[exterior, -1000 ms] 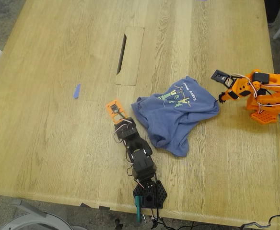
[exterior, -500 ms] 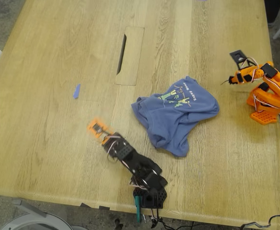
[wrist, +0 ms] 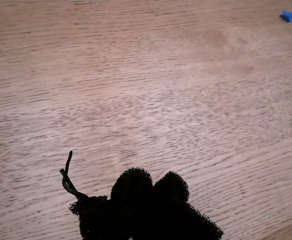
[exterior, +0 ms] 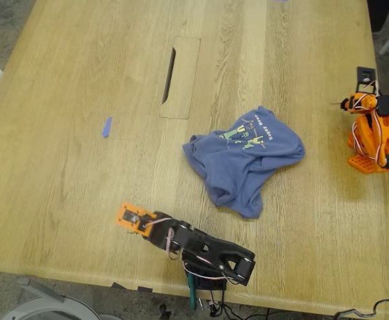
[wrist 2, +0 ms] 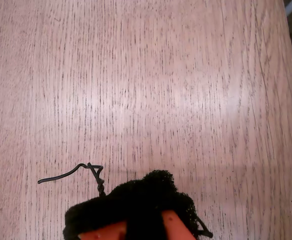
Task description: Fold a T-shirt
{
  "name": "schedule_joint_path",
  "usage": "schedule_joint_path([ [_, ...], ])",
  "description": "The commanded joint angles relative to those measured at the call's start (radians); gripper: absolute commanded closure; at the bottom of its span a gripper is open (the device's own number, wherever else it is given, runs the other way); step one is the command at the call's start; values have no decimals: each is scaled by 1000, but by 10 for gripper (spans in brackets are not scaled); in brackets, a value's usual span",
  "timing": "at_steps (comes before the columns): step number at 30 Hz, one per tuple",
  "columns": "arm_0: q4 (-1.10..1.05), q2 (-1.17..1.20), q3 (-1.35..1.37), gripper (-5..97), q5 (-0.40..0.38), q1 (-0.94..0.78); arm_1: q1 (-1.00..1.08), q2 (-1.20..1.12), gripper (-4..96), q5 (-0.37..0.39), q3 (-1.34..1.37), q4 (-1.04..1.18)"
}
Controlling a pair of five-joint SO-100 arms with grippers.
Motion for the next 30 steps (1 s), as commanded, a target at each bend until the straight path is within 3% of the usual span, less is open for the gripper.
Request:
schedule_joint_path([
  [1, 121, 156, -3, 918, -11, -26, 43, 6, 913, -6, -6, -6],
  [11, 110, 156, 49, 918, -54, -89, 213, 9, 913, -3, 83, 3],
  [20, 242, 156, 52, 918, -207, -238, 492, 12, 913, -49, 175, -55],
  [30, 400, 156, 52, 918, -236, -311, 664, 12, 913, -46, 314, -153],
])
